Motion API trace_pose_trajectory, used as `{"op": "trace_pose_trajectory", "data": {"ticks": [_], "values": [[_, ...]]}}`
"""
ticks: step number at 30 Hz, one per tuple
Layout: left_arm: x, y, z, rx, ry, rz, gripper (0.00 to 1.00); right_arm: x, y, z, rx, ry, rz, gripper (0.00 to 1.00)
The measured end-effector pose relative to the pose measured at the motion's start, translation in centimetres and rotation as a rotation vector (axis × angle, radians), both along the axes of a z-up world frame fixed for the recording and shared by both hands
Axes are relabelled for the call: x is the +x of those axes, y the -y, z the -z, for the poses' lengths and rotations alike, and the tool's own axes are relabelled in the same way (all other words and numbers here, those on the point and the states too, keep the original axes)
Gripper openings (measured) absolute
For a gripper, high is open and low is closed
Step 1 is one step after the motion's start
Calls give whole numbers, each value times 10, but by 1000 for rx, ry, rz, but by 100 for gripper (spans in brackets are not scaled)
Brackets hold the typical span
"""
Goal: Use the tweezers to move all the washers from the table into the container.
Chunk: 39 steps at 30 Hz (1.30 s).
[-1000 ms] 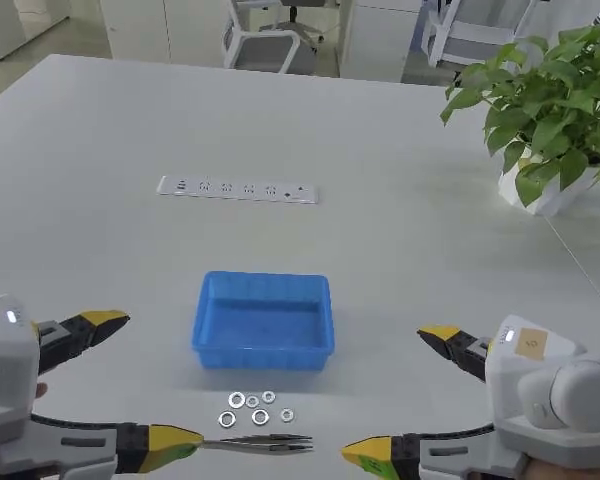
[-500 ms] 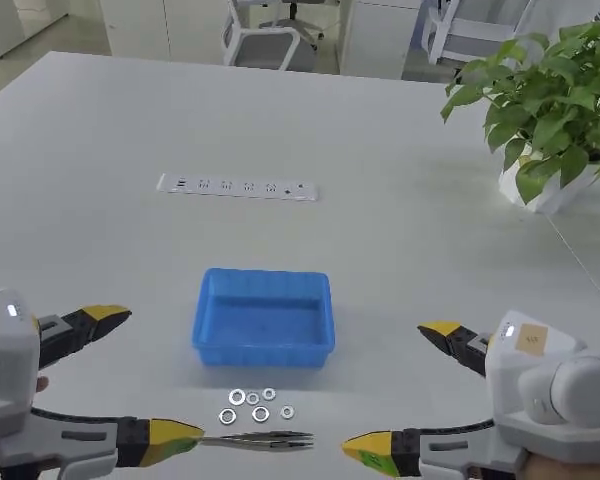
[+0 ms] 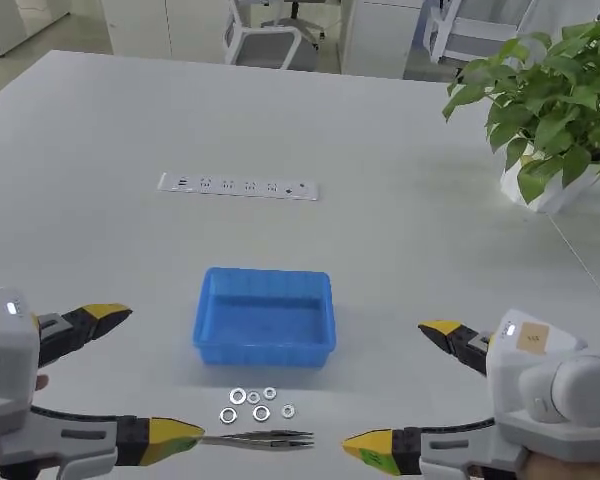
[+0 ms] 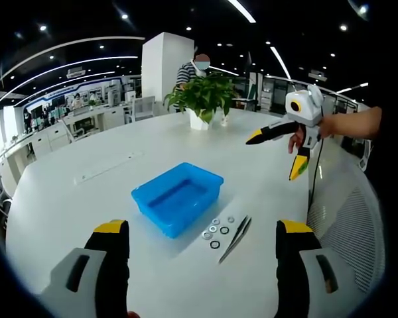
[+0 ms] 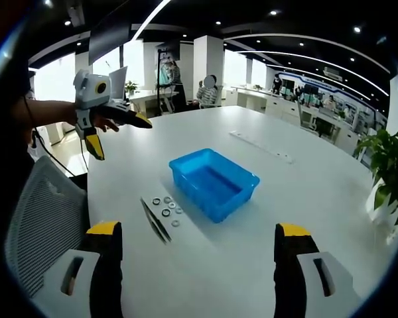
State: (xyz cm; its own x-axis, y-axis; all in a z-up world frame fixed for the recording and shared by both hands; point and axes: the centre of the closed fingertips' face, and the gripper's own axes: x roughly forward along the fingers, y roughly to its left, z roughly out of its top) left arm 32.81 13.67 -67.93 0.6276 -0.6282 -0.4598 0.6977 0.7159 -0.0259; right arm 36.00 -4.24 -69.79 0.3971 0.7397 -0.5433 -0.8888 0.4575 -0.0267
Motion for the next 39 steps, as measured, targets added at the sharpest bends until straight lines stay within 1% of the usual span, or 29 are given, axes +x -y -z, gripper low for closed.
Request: {"op": "trace_pose_trajectory", "data": {"ticks": [10,12,21,29,33,36,39], "values": [[0,1,1,2,-2,12,97,0,0,1,-4,1,-5,95],[0,1,1,4,3,20,96,0,0,2,-8,1,-9,95],[0,2,6,15,-9,38,96,3,-5,2,-16,0,-34,92],[0,5,14,41,-26,76,93,0,-11,11,-56,-8,-97,87],[-1,8,18,52,-41,104,88,-2,-14,16,-77,-18,-134,84],[-3,9,24,75,-50,131,84,-4,-17,20,-89,-30,-160,81],[-4,12,29,87,-60,157,82,-6,-20,24,-100,-40,-190,76]]}}
